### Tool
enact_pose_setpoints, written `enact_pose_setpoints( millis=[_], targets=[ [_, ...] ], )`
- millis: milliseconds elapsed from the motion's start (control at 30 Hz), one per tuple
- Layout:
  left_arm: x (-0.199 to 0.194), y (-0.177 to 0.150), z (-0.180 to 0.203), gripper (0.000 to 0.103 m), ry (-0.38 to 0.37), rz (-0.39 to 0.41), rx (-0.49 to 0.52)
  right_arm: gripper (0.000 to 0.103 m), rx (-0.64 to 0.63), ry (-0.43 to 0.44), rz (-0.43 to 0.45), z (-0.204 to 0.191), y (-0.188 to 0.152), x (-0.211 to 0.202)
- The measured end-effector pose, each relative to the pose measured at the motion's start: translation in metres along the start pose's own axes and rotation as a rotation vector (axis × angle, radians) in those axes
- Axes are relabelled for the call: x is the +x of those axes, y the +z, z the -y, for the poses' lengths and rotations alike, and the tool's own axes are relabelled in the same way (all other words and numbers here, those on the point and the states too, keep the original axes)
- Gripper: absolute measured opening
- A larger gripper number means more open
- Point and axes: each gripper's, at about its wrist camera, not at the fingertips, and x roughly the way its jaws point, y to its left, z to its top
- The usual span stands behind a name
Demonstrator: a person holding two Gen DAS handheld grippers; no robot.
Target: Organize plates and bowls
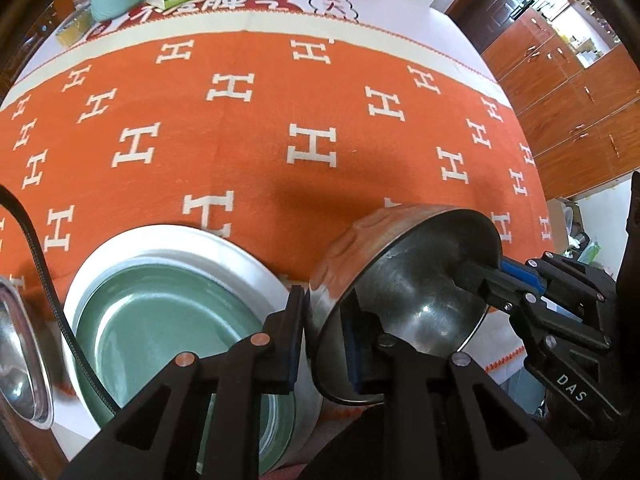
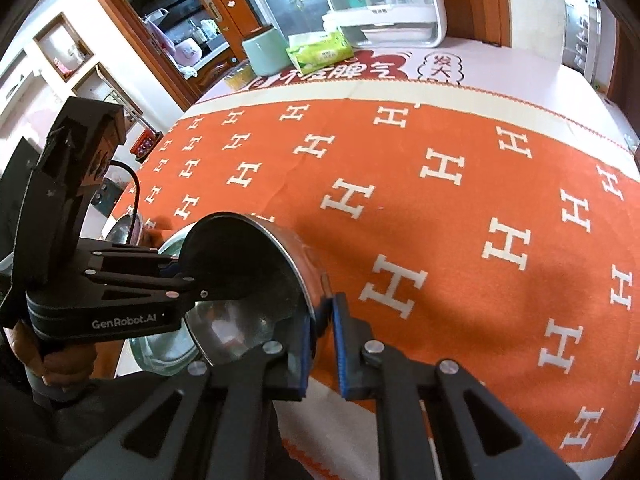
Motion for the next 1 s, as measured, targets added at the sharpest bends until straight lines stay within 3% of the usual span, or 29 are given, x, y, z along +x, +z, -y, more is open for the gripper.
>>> enact_pose_setpoints(
  millis=[400,1000],
  targets=[
    [-0.046,-0.042,-0.019,0.012,0.016,0.098,0.014,0.008,-0.052,-0.006,0.041,-0.048,-0.008,-0.01],
    [-0.114,-0.094,-0.11,0.011,0.057,0.138,0.022,0.007,-0.131,0.031,0.085,-0.163,-0.005,0.007]
  ],
)
